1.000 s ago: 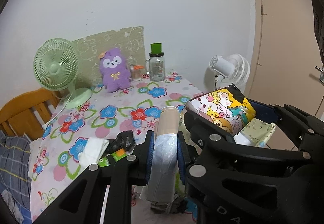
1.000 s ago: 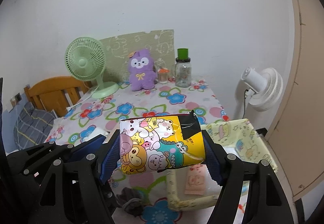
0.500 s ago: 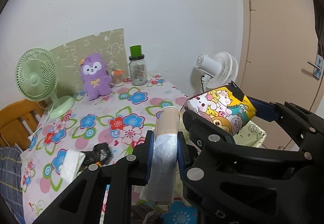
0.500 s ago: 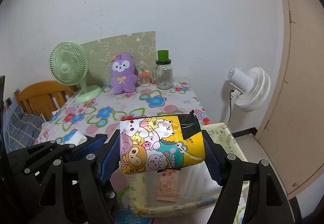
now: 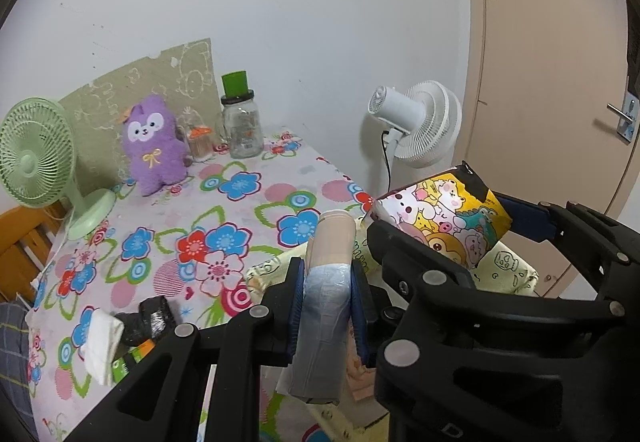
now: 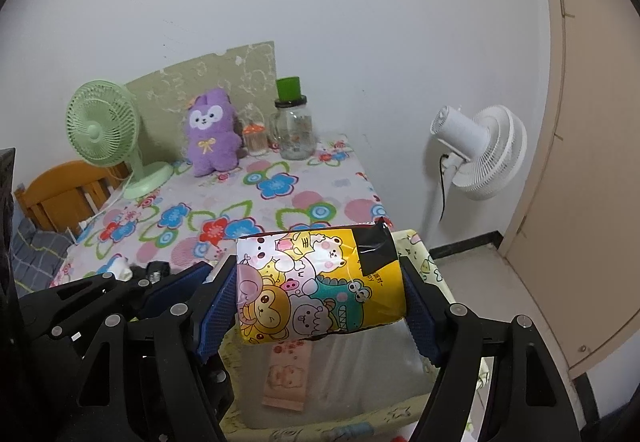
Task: Organize soft objects
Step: 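Lower both items into the gift box and open both grippers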
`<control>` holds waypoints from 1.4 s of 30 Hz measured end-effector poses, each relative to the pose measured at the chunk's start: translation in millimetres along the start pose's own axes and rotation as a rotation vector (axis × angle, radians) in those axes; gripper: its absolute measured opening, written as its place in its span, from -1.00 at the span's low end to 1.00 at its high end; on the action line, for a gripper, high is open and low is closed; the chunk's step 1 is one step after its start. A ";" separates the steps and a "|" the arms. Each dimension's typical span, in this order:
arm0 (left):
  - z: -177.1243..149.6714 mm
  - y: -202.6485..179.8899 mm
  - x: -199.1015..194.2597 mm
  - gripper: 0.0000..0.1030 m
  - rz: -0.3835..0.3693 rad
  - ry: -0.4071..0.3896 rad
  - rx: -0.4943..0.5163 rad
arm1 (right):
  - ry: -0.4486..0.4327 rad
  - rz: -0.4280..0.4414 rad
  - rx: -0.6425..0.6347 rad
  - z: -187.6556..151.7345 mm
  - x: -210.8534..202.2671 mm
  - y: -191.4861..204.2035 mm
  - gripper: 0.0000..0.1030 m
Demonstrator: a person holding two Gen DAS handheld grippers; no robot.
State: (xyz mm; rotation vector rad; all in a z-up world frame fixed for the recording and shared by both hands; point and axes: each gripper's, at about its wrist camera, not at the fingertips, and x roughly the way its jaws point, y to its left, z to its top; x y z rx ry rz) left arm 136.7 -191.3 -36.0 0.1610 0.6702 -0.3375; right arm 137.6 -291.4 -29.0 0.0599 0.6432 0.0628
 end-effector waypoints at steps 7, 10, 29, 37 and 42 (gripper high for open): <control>3.8 -5.7 24.7 -0.37 -0.004 0.031 0.007 | 0.026 0.006 0.028 -3.0 20.8 -12.8 0.52; 3.6 -6.6 34.9 -0.12 0.005 0.051 0.008 | 0.054 0.007 0.057 -6.0 29.5 -18.8 0.56; -5.5 3.7 40.3 0.63 0.002 0.064 -0.007 | 0.051 -0.049 0.092 -16.7 29.6 -20.5 0.88; -10.9 15.2 22.8 0.68 0.007 0.037 -0.019 | 0.030 -0.051 0.068 -17.2 16.5 -3.0 0.89; -14.7 22.7 11.2 0.72 0.015 0.021 -0.027 | 0.011 -0.047 0.053 -18.5 6.8 8.8 0.90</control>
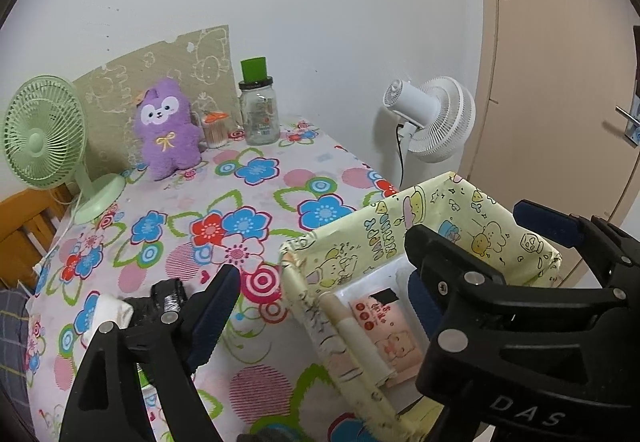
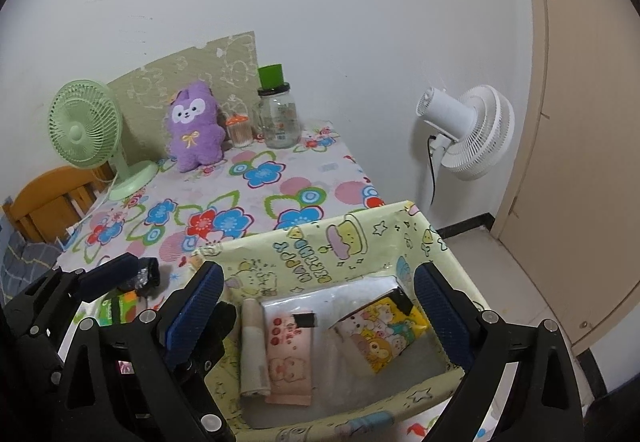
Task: Organize soft objects
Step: 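Withdraw both grippers from the box back over the table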
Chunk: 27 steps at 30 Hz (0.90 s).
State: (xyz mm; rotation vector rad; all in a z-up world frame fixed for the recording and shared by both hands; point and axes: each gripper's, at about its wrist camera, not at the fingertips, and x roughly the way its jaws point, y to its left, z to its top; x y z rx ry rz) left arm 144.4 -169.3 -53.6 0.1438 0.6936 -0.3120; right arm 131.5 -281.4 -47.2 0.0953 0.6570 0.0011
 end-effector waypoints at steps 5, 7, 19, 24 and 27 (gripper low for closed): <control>-5.0 7.1 -13.3 0.74 0.015 -0.020 -0.001 | -0.017 0.004 -0.013 -1.7 -9.5 12.0 0.90; -7.0 9.8 -18.2 0.74 0.020 -0.026 -0.003 | -0.024 0.006 -0.018 -2.5 -13.6 16.1 0.90; -18.4 27.2 -46.2 0.84 0.046 -0.071 -0.020 | -0.072 0.013 -0.054 -8.4 -37.2 43.0 0.90; -24.5 36.5 -55.6 0.84 0.053 -0.078 -0.031 | -0.082 0.029 -0.064 -12.1 -44.7 55.8 0.90; -28.0 43.0 -63.3 0.85 0.064 -0.090 -0.036 | -0.089 0.041 -0.069 -13.9 -49.2 64.0 0.90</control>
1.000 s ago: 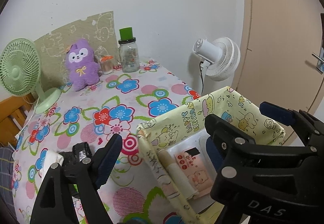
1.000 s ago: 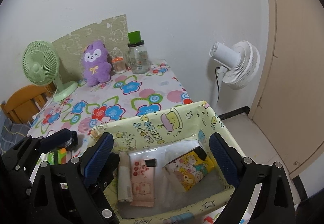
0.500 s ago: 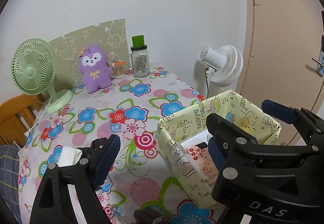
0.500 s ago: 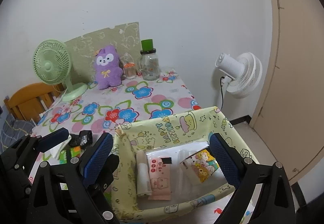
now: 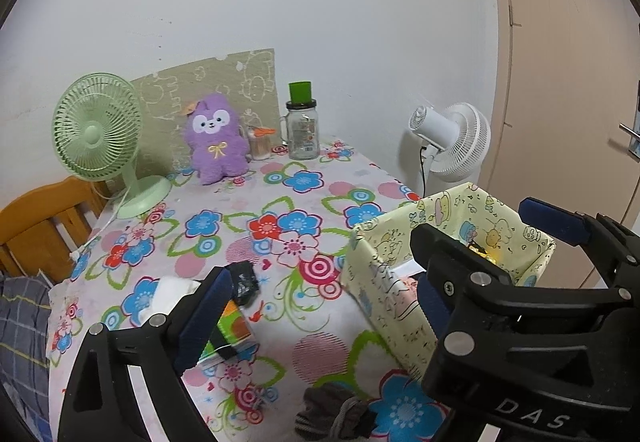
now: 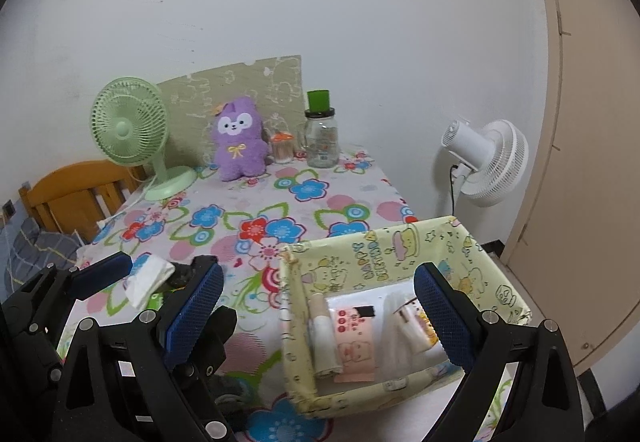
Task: Organize soft objects
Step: 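Withdraw both grippers from the box back over the table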
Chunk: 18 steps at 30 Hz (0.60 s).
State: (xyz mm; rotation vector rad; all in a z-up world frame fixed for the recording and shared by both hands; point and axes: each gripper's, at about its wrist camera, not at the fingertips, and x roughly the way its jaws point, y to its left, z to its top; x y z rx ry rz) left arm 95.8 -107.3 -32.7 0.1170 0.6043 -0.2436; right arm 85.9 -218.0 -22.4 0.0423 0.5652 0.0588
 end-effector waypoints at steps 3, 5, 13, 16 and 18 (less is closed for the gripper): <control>-2.5 6.6 -6.3 0.86 0.007 -0.008 -0.008 | -0.006 0.010 -0.007 -0.9 -2.8 8.7 0.90; -4.3 11.2 -10.9 0.87 0.014 -0.013 -0.011 | -0.008 0.016 -0.009 -1.7 -4.8 14.5 0.90; -13.8 25.0 -28.7 0.89 0.032 -0.027 -0.015 | -0.026 0.044 -0.026 -8.1 -15.7 37.1 0.90; -17.9 30.3 -33.6 0.90 0.038 -0.030 -0.016 | -0.027 0.054 -0.033 -11.2 -18.3 44.8 0.90; -21.5 34.4 -37.5 0.90 0.043 -0.032 -0.019 | -0.026 0.062 -0.036 -14.0 -20.1 49.6 0.90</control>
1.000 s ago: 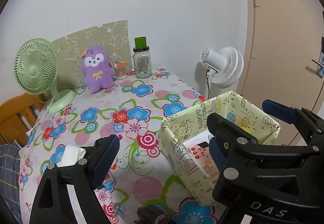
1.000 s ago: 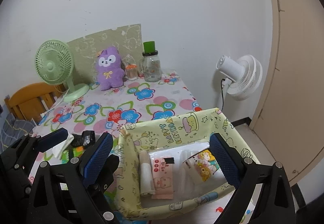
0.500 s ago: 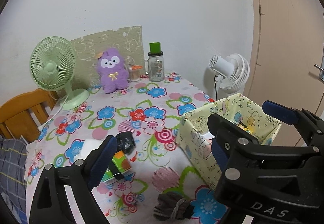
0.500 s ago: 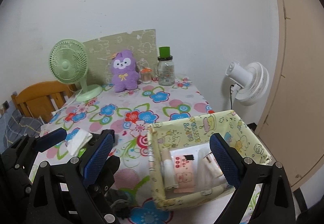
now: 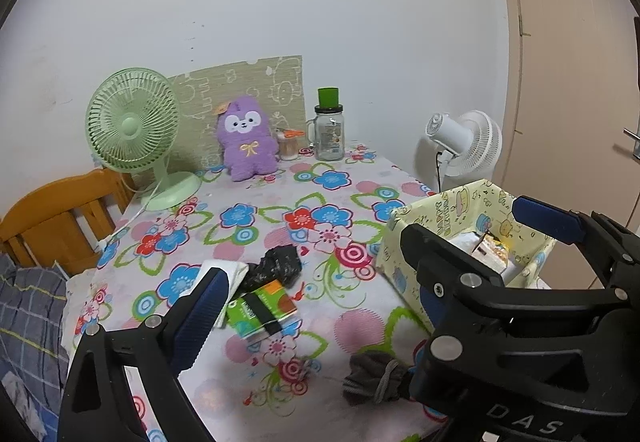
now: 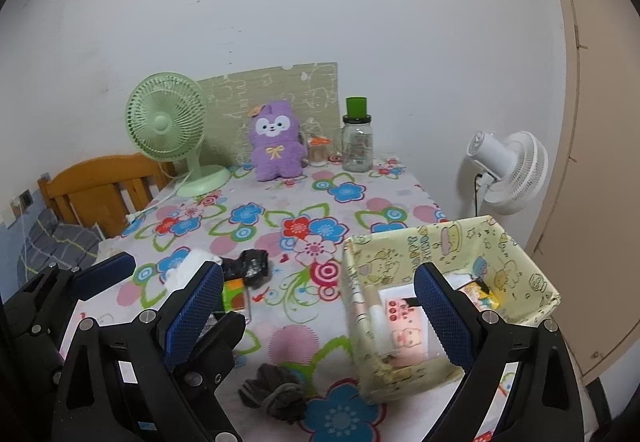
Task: Organize soft objects
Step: 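Withdraw both grippers from the box back over the table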
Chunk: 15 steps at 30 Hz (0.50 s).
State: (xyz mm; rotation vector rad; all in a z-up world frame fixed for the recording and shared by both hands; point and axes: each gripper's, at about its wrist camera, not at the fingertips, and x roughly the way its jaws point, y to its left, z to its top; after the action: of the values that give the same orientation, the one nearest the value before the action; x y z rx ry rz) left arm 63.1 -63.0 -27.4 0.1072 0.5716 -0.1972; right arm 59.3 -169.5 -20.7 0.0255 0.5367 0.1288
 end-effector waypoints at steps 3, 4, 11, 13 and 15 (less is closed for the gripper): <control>-5.1 4.9 -4.2 0.90 0.004 -0.001 -0.005 | 0.001 0.008 -0.007 -3.9 -1.9 7.0 0.90; -7.3 6.9 -5.5 0.90 0.007 0.000 -0.008 | 0.002 0.010 -0.011 -5.2 -2.3 9.4 0.90; -18.7 15.7 -12.5 0.91 0.020 0.006 -0.010 | 0.004 0.016 -0.027 -14.7 -4.1 21.4 0.90; -22.4 18.8 -13.5 0.91 0.022 0.010 -0.010 | 0.006 0.018 -0.029 -18.2 -4.1 24.8 0.90; -25.5 20.9 -14.7 0.91 0.024 0.012 -0.009 | 0.011 0.021 -0.031 -21.8 -3.1 27.9 0.90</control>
State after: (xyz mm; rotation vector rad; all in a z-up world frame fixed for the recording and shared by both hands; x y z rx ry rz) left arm 42.1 -36.4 -39.7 0.1063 0.5828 -0.1710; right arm 42.3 -142.4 -36.3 0.0008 0.5457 0.1580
